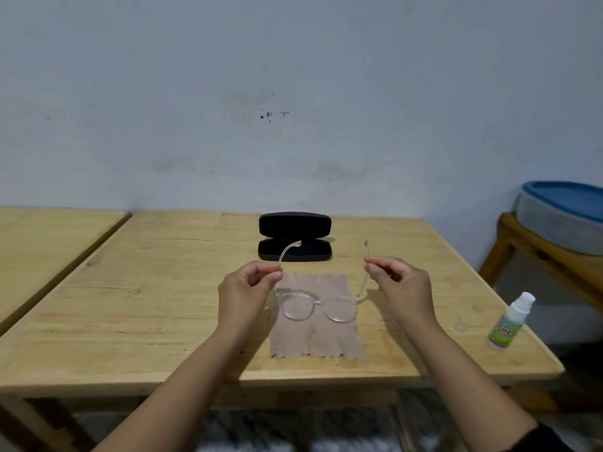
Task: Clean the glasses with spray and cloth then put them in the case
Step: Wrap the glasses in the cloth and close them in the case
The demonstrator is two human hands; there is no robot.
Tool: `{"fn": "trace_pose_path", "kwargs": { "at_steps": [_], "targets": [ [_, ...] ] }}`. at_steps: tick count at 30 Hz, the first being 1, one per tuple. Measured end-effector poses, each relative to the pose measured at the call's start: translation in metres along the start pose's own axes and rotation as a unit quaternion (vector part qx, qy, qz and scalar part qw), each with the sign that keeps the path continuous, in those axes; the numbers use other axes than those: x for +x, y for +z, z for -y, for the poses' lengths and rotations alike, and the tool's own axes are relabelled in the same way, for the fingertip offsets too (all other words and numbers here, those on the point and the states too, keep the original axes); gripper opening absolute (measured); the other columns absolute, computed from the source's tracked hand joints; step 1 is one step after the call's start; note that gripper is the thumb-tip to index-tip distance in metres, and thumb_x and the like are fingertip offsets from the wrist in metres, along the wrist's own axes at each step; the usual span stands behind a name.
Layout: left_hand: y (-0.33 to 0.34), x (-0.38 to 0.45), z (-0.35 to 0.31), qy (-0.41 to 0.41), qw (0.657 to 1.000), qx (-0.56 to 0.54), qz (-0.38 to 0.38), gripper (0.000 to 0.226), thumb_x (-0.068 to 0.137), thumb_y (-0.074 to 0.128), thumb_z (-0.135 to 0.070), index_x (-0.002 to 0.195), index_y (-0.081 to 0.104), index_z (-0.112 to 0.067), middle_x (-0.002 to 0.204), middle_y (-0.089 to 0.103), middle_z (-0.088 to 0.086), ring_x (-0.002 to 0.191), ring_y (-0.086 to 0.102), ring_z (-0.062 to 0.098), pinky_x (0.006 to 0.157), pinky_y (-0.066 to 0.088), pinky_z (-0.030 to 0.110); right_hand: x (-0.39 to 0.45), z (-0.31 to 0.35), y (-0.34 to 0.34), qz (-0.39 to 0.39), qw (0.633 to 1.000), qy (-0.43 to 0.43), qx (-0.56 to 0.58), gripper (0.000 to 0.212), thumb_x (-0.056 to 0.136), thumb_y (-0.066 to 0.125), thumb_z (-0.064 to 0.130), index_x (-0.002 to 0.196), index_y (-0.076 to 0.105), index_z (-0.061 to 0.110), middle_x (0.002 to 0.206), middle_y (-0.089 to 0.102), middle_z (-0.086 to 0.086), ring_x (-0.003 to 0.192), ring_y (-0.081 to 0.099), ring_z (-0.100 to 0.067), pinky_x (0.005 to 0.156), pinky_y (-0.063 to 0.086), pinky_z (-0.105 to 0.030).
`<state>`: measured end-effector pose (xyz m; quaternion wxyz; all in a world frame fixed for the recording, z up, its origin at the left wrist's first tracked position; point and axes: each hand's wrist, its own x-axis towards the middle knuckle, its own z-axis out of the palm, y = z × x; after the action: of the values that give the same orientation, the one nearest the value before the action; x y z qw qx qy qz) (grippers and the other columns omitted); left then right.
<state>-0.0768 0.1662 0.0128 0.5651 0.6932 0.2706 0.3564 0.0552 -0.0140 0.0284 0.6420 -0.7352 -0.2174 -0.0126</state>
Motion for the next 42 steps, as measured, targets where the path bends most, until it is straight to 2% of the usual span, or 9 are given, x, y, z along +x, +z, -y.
{"fn": "trace_pose_path", "kwargs": {
  "at_steps": [6,11,17,22,27,31,38,42],
  "targets": [
    [-0.008,0.002,0.005,0.027,0.999,0.022,-0.004,0.012,0.082,0.068,-0.014,0.085,0.071,-0.026,0.086,0.072,-0.011,0.084,0.066,0.0,0.072,0.048,0.011,0.002,0.002,0.008,0.016,1.0,-0.005,0.009,0.014,0.085,0.067,0.01,0.089,0.073,0.023,0.087,0.072,0.007,0.082,0.064,-0.006,0.064,0.046,-0.005],
    [-0.011,0.004,0.011,0.044,0.998,0.051,-0.003,0.011,0.082,0.068,-0.017,0.086,0.071,-0.027,0.087,0.071,-0.013,0.084,0.065,-0.002,0.072,0.047,0.012,-0.003,-0.001,0.009,0.028,1.0,-0.005,0.001,0.017,0.086,0.066,0.011,0.089,0.072,0.026,0.09,0.071,0.012,0.086,0.064,-0.001,0.066,0.047,-0.005],
    [-0.009,0.006,0.013,0.057,0.997,0.06,0.011,0.014,0.081,0.069,-0.017,0.084,0.069,-0.031,0.086,0.071,-0.014,0.082,0.064,-0.006,0.07,0.049,0.01,-0.003,-0.002,0.008,0.019,1.0,-0.002,0.004,0.015,0.086,0.066,0.014,0.09,0.073,0.027,0.094,0.072,0.009,0.09,0.064,-0.005,0.073,0.047,-0.015],
    [-0.008,0.005,0.016,0.055,0.997,0.06,0.011,0.012,0.081,0.068,-0.018,0.087,0.07,-0.028,0.087,0.071,-0.013,0.084,0.065,-0.001,0.073,0.051,0.015,-0.002,-0.001,0.008,0.019,1.0,-0.012,-0.009,0.015,0.086,0.067,0.014,0.089,0.072,0.028,0.093,0.071,0.009,0.088,0.063,-0.004,0.068,0.047,-0.01],
    [-0.009,0.004,0.013,0.061,0.996,0.06,0.014,0.013,0.081,0.068,-0.016,0.086,0.07,-0.028,0.085,0.071,-0.013,0.083,0.065,-0.004,0.069,0.049,0.009,-0.004,-0.002,0.007,0.019,1.0,-0.011,-0.004,0.015,0.086,0.066,0.013,0.092,0.072,0.025,0.093,0.07,0.01,0.088,0.063,-0.003,0.066,0.046,-0.005],
    [-0.01,0.003,0.013,0.063,0.996,0.064,0.017,0.016,0.08,0.069,-0.015,0.092,0.07,-0.025,0.087,0.07,-0.013,0.084,0.065,-0.003,0.069,0.047,0.004,-0.007,-0.002,0.006,0.026,1.0,-0.011,-0.011,0.016,0.086,0.067,0.013,0.095,0.073,0.025,0.095,0.07,0.013,0.091,0.062,-0.001,0.069,0.047,-0.005],
    [-0.015,0.002,0.012,0.052,0.996,0.07,0.023,0.023,0.081,0.068,-0.017,0.103,0.069,-0.023,0.093,0.071,-0.008,0.089,0.064,-0.002,0.076,0.047,0.01,-0.011,-0.002,0.004,0.029,0.999,-0.018,-0.021,0.017,0.085,0.068,0.013,0.093,0.071,0.028,0.095,0.07,0.012,0.09,0.062,-0.002,0.068,0.046,-0.005],
    [-0.015,0.001,0.007,0.049,0.996,0.075,0.019,0.025,0.082,0.067,-0.016,0.106,0.068,-0.023,0.094,0.07,-0.009,0.088,0.063,-0.004,0.071,0.047,0.005,-0.011,0.002,0.003,0.02,0.999,-0.014,-0.022,0.015,0.084,0.068,0.014,0.095,0.072,0.024,0.096,0.07,0.011,0.092,0.062,-0.002,0.068,0.045,-0.003]
  ]
}}
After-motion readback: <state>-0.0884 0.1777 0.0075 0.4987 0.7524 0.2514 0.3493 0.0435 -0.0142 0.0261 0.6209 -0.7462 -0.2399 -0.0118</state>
